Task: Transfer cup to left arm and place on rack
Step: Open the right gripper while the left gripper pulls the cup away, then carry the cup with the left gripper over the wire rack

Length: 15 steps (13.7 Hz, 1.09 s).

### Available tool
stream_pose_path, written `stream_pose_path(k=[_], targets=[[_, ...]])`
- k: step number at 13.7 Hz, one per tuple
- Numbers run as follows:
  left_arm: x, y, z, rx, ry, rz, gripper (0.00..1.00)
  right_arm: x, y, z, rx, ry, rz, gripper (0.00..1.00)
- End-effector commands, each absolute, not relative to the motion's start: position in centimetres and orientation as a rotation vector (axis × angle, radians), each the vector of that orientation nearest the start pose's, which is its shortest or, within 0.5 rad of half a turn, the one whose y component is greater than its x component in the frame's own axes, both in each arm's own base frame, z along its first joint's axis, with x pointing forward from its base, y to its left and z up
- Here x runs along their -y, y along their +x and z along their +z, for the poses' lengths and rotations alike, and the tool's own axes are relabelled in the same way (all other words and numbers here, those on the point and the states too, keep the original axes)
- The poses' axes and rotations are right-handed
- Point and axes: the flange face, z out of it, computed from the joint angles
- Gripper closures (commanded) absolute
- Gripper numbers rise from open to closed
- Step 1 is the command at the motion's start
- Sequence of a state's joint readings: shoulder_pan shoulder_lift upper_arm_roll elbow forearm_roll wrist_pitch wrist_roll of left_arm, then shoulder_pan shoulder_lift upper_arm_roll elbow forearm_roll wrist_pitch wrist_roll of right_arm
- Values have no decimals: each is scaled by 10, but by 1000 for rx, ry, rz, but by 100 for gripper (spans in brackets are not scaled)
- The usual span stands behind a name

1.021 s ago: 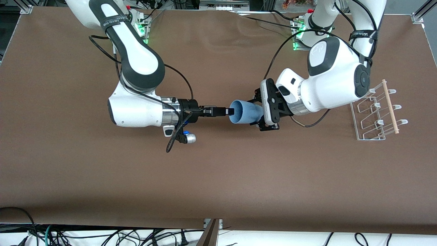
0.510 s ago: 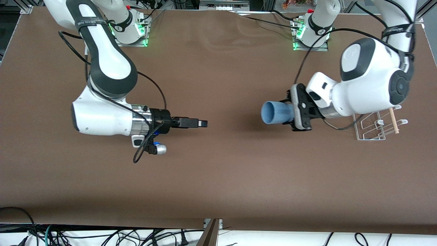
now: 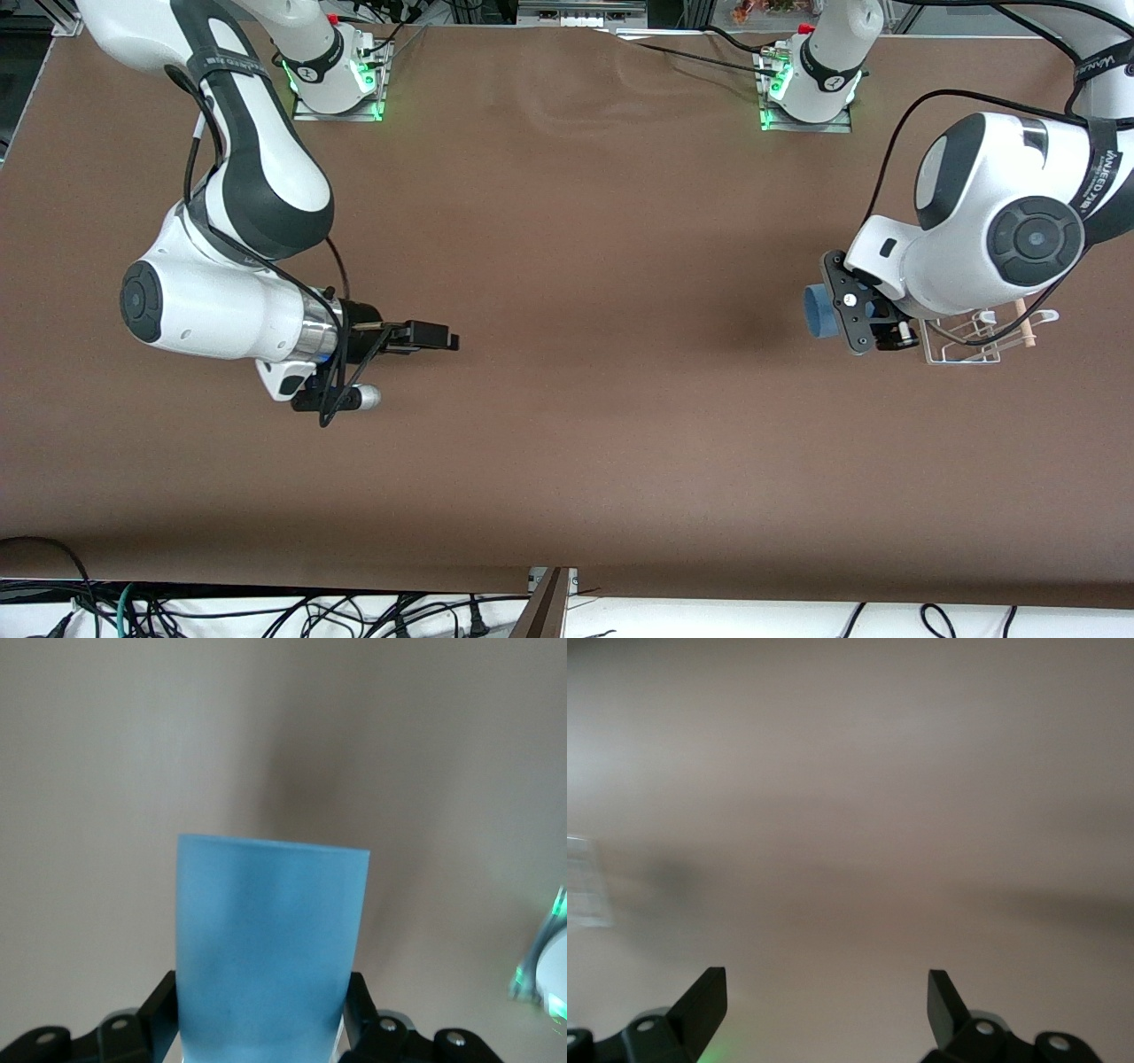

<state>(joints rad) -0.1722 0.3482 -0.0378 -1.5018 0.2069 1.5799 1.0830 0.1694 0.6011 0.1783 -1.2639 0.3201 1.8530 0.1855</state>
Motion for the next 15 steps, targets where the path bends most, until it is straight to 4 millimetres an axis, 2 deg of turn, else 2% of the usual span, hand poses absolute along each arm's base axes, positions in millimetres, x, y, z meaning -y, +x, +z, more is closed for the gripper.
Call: stream_pose_path(k=[1,2,3,4,6,8,10,12,15], targets=[[107,609,451,-1716,-2192,769,97,-208,678,440,137,-2894,139,0],[102,604,447,-1595,-2149,872,97,-192,676,448,115,-2911,143,0],[103,597,441,-1505,-2108,968,97,-168,674,459,79,-2942,131,0],[114,588,434,-1439,-2053,1033,97,-147,670,476,83,-2998,106,0],[116,570,416,-1237,-1916,1083,95,-123,661,507,138,-3120,45,0],[103,549,390,-1101,-1799,1110,96,-94,647,535,91,-3158,1,0],[83,536,380,-1074,-1663,1113,98,-76,631,555,46,-3169,-29,0],[63,519,371,-1112,-1639,1082,99,-59,613,577,7,-3193,-65,0],[47,495,336,-1127,-1575,1036,98,-48,596,592,-7,-3239,-61,0]])
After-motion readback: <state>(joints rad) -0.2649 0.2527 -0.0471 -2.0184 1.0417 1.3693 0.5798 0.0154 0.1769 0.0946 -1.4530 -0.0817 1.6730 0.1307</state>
